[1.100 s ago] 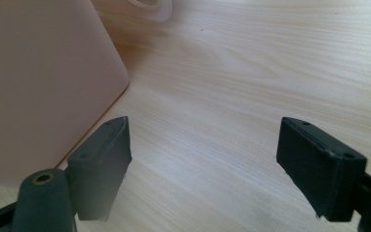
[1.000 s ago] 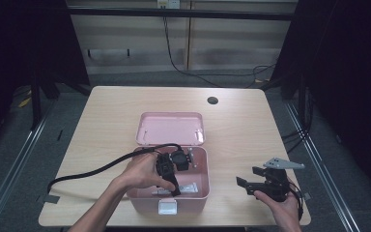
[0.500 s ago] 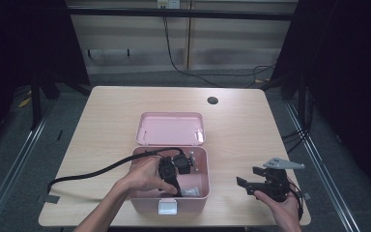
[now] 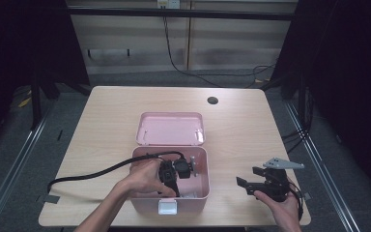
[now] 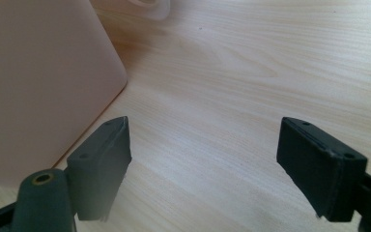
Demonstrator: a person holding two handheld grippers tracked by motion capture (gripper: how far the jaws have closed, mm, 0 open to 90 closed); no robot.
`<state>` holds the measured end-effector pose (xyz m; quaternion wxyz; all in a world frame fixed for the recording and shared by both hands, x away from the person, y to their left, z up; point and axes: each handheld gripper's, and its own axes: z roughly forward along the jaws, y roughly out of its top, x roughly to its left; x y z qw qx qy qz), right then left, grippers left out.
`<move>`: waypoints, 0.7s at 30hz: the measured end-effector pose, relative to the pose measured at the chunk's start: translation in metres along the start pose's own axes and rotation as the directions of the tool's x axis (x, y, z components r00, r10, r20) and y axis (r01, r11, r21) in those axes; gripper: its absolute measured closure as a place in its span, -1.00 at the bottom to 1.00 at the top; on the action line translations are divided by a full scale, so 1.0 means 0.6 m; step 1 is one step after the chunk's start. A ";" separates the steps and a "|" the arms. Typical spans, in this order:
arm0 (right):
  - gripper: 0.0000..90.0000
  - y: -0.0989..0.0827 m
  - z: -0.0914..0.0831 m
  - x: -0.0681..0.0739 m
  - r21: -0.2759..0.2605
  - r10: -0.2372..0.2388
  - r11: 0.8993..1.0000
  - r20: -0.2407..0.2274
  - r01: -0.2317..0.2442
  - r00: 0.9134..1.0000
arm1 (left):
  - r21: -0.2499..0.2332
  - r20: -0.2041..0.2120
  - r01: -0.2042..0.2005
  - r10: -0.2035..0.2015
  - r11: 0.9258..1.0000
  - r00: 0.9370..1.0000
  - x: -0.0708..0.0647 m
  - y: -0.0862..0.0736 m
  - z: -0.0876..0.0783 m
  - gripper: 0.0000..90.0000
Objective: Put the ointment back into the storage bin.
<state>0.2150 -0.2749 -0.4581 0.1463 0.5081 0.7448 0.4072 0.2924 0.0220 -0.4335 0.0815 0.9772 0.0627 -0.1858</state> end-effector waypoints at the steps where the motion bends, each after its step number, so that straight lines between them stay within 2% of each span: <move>1: -0.57 0.000 0.000 0.000 -0.001 0.000 1.000 0.001 0.000 1.000 | 0.001 0.004 0.004 -0.004 1.000 1.000 0.000 0.000 0.002 0.57; 9: -0.57 0.000 0.000 -0.001 -0.001 -0.001 1.000 0.002 0.001 1.000 | 0.017 0.027 0.023 -0.024 1.000 0.999 0.005 0.001 0.010 0.57; 16: -0.57 -0.001 0.000 -0.001 0.000 0.003 1.000 0.003 -0.003 1.000 | 0.041 0.055 0.013 -0.015 0.999 0.998 0.010 0.002 0.018 0.57; 21: -0.57 -0.001 0.001 -0.001 0.006 0.003 1.000 0.001 -0.003 1.000 | 0.061 0.056 0.014 -0.017 0.998 0.998 0.013 0.002 0.023 0.57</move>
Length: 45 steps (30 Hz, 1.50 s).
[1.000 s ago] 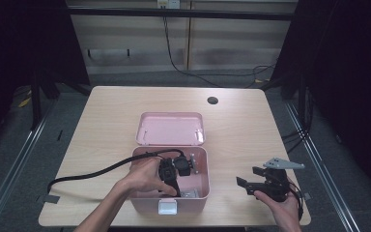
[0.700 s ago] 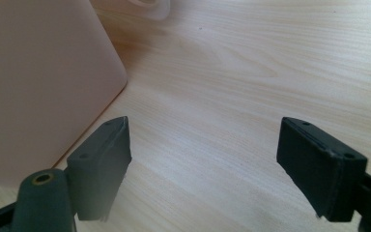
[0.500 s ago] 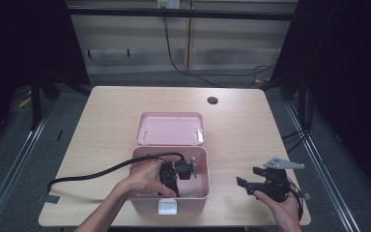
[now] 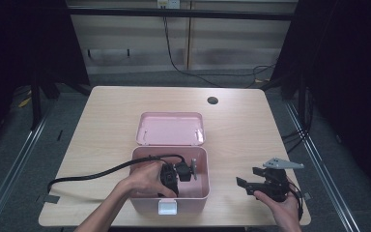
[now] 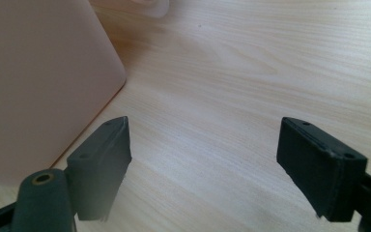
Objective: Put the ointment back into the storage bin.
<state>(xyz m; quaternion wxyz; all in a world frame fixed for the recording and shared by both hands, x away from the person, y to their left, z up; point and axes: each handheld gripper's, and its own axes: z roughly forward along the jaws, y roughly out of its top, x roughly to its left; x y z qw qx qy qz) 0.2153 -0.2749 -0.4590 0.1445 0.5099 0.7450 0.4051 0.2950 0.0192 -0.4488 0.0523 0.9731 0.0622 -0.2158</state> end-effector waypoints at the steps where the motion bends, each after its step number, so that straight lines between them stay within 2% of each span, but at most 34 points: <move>1: -0.57 0.000 0.000 0.000 0.000 0.000 1.000 0.000 0.000 1.000 | -0.001 -0.002 0.004 -0.004 1.000 1.000 0.000 0.000 0.001 0.57; 12: -0.57 0.000 0.000 0.000 0.000 0.000 1.000 0.000 0.000 1.000 | 0.004 -0.001 0.013 -0.013 1.000 1.000 0.001 -0.001 -0.002 0.49; 18: -0.57 0.000 0.000 0.000 0.000 0.000 1.000 0.000 0.000 1.000 | 0.012 -0.020 0.019 -0.018 1.000 1.000 0.002 -0.002 -0.006 0.40; 26: -0.57 0.000 -0.001 0.000 -0.001 -0.001 1.000 0.003 0.001 1.000 | -0.007 -0.040 0.031 -0.032 0.999 0.999 0.001 -0.004 -0.018 0.30; 29: -0.57 0.000 -0.001 0.000 -0.001 -0.001 1.000 0.002 0.001 1.000 | -0.028 -0.054 0.044 -0.045 0.999 0.998 0.000 -0.005 -0.024 0.25; 31: -0.57 0.000 -0.001 0.001 0.000 -0.001 1.000 0.003 0.001 1.000 | -0.046 -0.050 0.044 -0.046 0.998 0.998 0.001 -0.007 -0.031 0.25; 35: -0.57 0.000 -0.001 0.000 -0.001 -0.001 1.000 0.003 0.001 1.000 | -0.097 -0.057 0.071 -0.077 0.993 0.995 0.007 -0.021 -0.041 0.27; 38: -0.57 0.000 0.000 0.000 0.000 0.000 1.000 0.002 0.000 1.000 | -0.100 -0.075 0.063 -0.071 0.993 0.995 0.007 -0.030 -0.046 0.35; 41: -0.57 0.001 0.000 0.000 0.001 -0.001 1.000 0.002 0.001 1.000 | -0.132 -0.084 0.045 -0.056 0.990 0.995 0.003 -0.032 -0.057 0.35; 44: -0.57 0.000 0.000 0.000 0.000 0.000 1.000 0.003 0.000 1.000 | -0.178 -0.094 0.044 -0.062 0.983 0.994 0.001 -0.036 -0.069 0.36; 45: -0.57 0.000 0.000 0.000 0.000 -0.001 1.000 0.003 0.001 1.000 | -0.194 -0.085 0.047 -0.065 0.980 0.994 -0.001 -0.037 -0.072 0.36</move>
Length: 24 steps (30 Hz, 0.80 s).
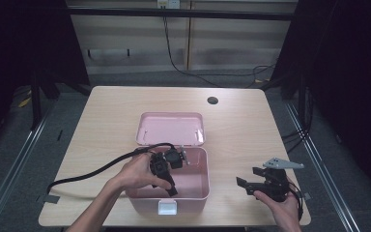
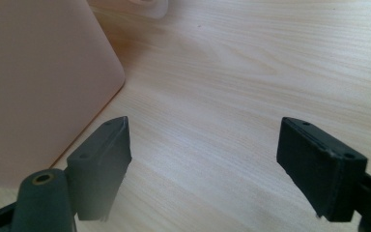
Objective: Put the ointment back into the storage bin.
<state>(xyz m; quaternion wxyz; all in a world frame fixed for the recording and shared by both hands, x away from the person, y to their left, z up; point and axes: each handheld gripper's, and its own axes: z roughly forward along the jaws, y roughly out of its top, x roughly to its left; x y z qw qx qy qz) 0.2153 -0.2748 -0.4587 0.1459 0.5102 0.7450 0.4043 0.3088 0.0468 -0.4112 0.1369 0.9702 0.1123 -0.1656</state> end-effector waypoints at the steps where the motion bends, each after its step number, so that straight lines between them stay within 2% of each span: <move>1: -0.57 0.000 0.000 0.000 0.000 0.000 1.000 -0.001 0.000 1.000 | -0.007 0.003 -0.004 0.004 1.000 1.000 -0.002 0.000 -0.004 0.35; 3: -0.57 0.000 0.000 0.000 0.001 0.001 1.000 -0.003 -0.001 1.000 | -0.005 -0.023 -0.023 0.023 1.000 0.999 -0.008 0.000 -0.008 0.35; 6: -0.57 0.000 0.001 0.000 0.000 -0.001 1.000 -0.004 0.001 1.000 | -0.010 -0.040 -0.020 0.020 1.000 0.999 -0.009 -0.002 -0.014 0.35; 10: -0.57 0.000 0.001 0.000 0.000 -0.001 1.000 -0.004 0.001 1.000 | -0.024 -0.032 -0.024 0.023 0.999 0.999 -0.011 -0.003 -0.022 0.35; 16: -0.57 0.000 0.001 0.000 0.000 -0.001 1.000 -0.001 0.001 1.000 | -0.065 -0.051 -0.032 0.029 0.997 0.998 -0.015 -0.010 -0.050 0.36; 18: -0.57 0.000 0.001 0.000 0.000 0.000 1.000 -0.002 0.000 1.000 | -0.087 -0.041 -0.041 0.038 0.995 0.998 -0.017 -0.013 -0.057 0.36; 20: -0.57 0.000 0.001 -0.001 -0.001 -0.001 1.000 -0.002 0.001 1.000 | -0.090 -0.049 -0.058 0.053 0.994 0.997 -0.017 -0.015 -0.064 0.37; 21: -0.57 0.000 0.001 0.000 0.000 -0.001 1.000 -0.001 0.001 1.000 | -0.101 -0.050 -0.044 0.039 0.994 0.998 -0.019 -0.017 -0.066 0.37; 24: -0.57 0.000 0.000 0.000 0.000 0.001 1.000 0.000 -0.001 1.000 | -0.113 -0.058 -0.050 0.043 0.992 0.997 -0.020 -0.020 -0.077 0.37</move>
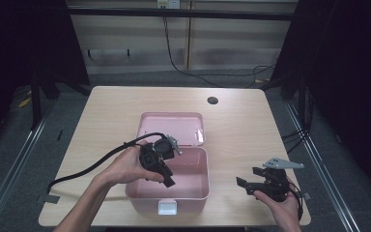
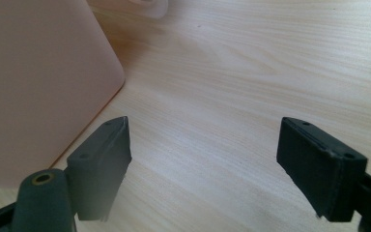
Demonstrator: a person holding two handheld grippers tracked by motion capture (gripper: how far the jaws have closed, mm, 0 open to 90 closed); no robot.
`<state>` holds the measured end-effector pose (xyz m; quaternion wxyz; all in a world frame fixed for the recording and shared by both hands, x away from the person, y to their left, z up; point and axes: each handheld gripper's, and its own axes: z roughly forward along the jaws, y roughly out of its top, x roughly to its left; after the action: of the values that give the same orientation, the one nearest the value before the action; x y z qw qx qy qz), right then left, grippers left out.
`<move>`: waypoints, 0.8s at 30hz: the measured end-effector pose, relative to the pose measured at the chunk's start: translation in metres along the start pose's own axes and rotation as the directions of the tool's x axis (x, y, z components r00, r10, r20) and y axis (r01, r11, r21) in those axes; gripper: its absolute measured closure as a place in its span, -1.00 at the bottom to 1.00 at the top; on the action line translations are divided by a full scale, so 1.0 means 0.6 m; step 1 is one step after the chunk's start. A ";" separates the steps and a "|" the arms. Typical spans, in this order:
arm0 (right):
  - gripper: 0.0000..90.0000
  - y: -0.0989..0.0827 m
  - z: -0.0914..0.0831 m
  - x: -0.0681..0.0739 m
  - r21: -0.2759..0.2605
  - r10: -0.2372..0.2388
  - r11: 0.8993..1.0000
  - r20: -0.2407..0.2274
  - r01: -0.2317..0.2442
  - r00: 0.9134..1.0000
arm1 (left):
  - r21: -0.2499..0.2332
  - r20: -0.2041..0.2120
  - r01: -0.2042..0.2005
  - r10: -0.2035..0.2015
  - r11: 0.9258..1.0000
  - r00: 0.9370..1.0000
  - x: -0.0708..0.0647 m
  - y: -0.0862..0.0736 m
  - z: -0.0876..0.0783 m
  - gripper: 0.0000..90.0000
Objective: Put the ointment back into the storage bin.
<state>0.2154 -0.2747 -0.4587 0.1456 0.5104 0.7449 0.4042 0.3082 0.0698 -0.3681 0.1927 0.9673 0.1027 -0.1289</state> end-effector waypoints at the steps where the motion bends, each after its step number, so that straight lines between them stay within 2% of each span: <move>1: -0.57 0.000 0.000 0.000 0.000 -0.001 1.000 0.001 0.001 1.000 | -0.012 -0.006 0.002 -0.002 1.000 1.000 -0.001 -0.001 -0.003 0.37; 4: -0.57 0.000 0.000 0.000 -0.001 -0.001 1.000 0.001 0.001 1.000 | -0.013 -0.002 -0.008 0.008 1.000 1.000 -0.002 -0.004 -0.015 0.37; 11: -0.57 0.000 0.000 0.000 -0.001 -0.001 1.000 0.000 0.001 1.000 | -0.030 -0.028 -0.016 0.016 0.999 0.999 -0.008 -0.012 -0.035 0.34; 15: -0.57 0.000 0.000 0.000 -0.001 -0.001 1.000 0.000 0.001 1.000 | -0.058 -0.048 -0.022 0.019 0.998 0.999 -0.012 -0.017 -0.048 0.28; 21: -0.57 0.000 0.000 0.000 -0.001 0.000 1.000 -0.002 0.000 1.000 | -0.068 -0.047 -0.044 0.041 0.997 0.998 -0.019 -0.026 -0.063 0.10; 24: -0.57 0.000 0.000 0.000 0.000 0.001 1.000 -0.001 -0.001 1.000 | -0.081 -0.053 -0.039 0.035 0.996 0.998 -0.021 -0.030 -0.071 0.02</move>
<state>0.2155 -0.2748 -0.4588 0.1451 0.5104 0.7448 0.4046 0.3007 0.1010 -0.3324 0.2317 0.9634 0.0949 -0.0960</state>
